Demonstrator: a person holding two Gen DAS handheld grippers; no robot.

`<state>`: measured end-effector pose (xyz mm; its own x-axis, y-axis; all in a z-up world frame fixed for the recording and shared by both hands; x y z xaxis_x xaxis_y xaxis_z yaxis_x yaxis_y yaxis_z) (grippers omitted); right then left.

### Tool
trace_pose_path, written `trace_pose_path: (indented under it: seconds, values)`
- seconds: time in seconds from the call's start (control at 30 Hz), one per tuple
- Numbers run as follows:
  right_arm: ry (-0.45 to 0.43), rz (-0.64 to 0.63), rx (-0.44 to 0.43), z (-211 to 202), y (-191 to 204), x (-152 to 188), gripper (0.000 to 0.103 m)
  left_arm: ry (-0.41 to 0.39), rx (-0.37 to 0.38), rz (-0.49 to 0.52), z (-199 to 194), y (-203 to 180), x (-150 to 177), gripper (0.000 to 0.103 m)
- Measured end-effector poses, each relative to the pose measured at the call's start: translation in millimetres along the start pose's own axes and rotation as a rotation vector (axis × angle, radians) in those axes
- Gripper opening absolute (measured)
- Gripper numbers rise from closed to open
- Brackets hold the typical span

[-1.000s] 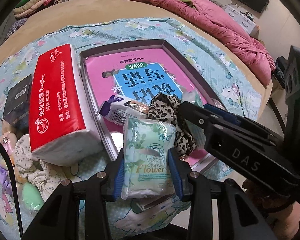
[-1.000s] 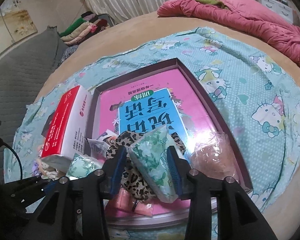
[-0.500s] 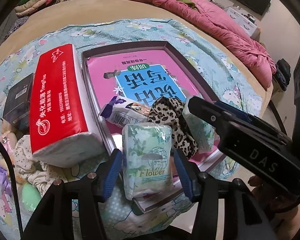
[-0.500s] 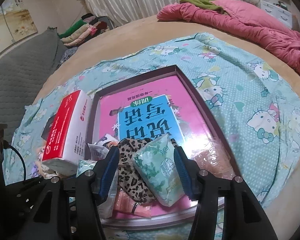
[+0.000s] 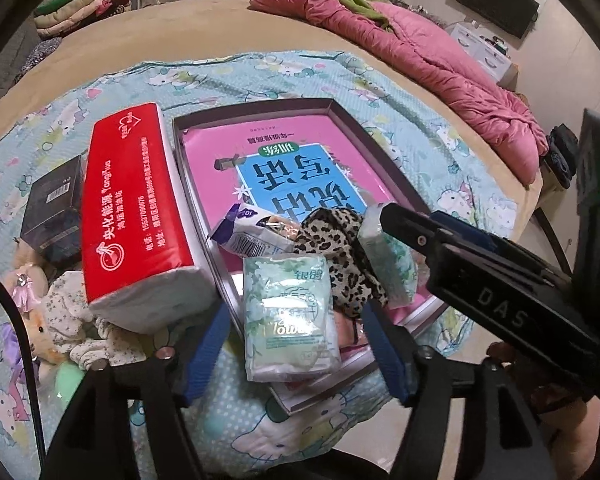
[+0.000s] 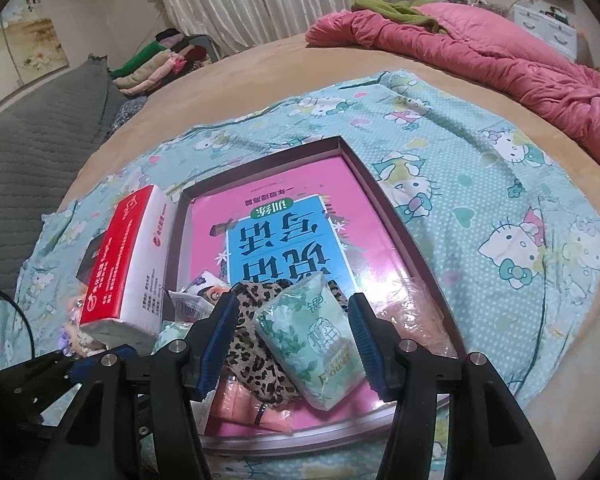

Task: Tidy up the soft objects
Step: 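Open left tool onto the tray while right tool releases its packet there, then withdraw both tools from the tray back toward the pile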

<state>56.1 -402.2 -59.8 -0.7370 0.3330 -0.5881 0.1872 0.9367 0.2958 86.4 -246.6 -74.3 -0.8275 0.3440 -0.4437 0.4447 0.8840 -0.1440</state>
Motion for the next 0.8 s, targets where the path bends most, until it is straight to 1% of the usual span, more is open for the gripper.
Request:
trace_pose_path:
  seconds: [0.1,0.2,0.4,0.5,0.8]
  values:
    - [-0.003,0.002,0.014,-2.4,-1.1,-0.3,0.061,-0.009,-0.008,-0.001,-5.7,0.9,0.3,0.073]
    - [-0.006,0.004,0.026,-5.2,-2.1,-0.4,0.068,-0.014,-0.017,-0.007,-10.8,3.7,1.4,0.076]
    - [-0.018,-0.007,0.044,-12.2,0.3,-3.1,0.073,-0.035,-0.023,-0.022,-24.6,8.5,1.3,0.08]
    - [-0.025,-0.019,0.051,-16.3,3.6,-4.5,0.073,-0.048,-0.024,-0.028,-32.6,11.4,1.6,0.083]
    - [-0.04,-0.053,0.07,-26.3,16.8,-8.4,0.074,-0.088,-0.04,-0.048,-56.2,22.5,3.9,0.085]
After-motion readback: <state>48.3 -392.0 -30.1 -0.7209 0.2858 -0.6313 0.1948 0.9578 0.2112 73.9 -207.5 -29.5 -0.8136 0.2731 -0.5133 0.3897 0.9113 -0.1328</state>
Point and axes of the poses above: each gripper's, at about its wrist camera, not at the fingertips, and z roughly the way its jaws point, y to its left, x to its underside, the point moved 4 cm from there along z, roughly the way its jaws point, and after that the axes turned 5 degrees about -x, right-handed, at the moved point
